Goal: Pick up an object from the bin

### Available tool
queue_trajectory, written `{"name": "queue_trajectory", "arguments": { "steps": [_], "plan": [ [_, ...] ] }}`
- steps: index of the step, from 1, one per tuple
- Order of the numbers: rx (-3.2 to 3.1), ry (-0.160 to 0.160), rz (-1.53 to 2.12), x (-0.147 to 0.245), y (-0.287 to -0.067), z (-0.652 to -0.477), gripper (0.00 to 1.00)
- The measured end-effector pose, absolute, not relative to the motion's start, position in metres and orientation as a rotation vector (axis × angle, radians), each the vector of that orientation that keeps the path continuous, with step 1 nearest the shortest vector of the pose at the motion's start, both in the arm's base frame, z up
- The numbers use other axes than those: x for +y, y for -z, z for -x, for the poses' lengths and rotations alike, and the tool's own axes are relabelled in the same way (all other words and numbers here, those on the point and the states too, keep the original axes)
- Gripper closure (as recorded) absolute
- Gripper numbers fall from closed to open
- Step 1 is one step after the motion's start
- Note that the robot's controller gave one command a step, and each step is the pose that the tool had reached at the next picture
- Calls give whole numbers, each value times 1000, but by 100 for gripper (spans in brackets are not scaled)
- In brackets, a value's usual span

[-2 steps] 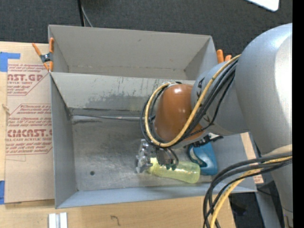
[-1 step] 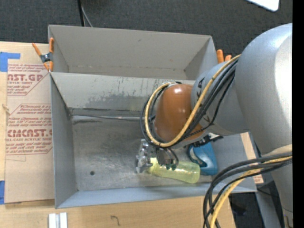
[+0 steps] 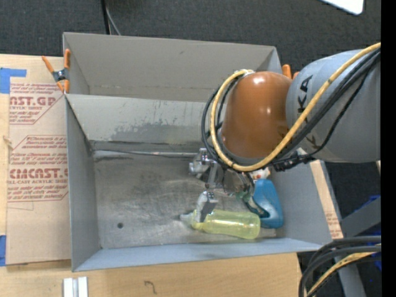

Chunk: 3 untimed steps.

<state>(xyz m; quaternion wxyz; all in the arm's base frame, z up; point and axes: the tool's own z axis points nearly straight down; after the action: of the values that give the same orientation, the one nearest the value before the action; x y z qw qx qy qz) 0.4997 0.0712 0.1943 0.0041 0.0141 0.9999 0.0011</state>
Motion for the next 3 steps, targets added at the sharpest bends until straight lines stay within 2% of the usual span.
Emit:
{"name": "queue_trajectory", "arguments": {
  "steps": [1, 2, 3],
  "plan": [
    [3140, -1, -44, 71, -190, -498, 0],
    [3143, -16, -28, 22, -79, -484, 100],
    [3143, -16, -28, 22, -79, -484, 100]
  ]
}}
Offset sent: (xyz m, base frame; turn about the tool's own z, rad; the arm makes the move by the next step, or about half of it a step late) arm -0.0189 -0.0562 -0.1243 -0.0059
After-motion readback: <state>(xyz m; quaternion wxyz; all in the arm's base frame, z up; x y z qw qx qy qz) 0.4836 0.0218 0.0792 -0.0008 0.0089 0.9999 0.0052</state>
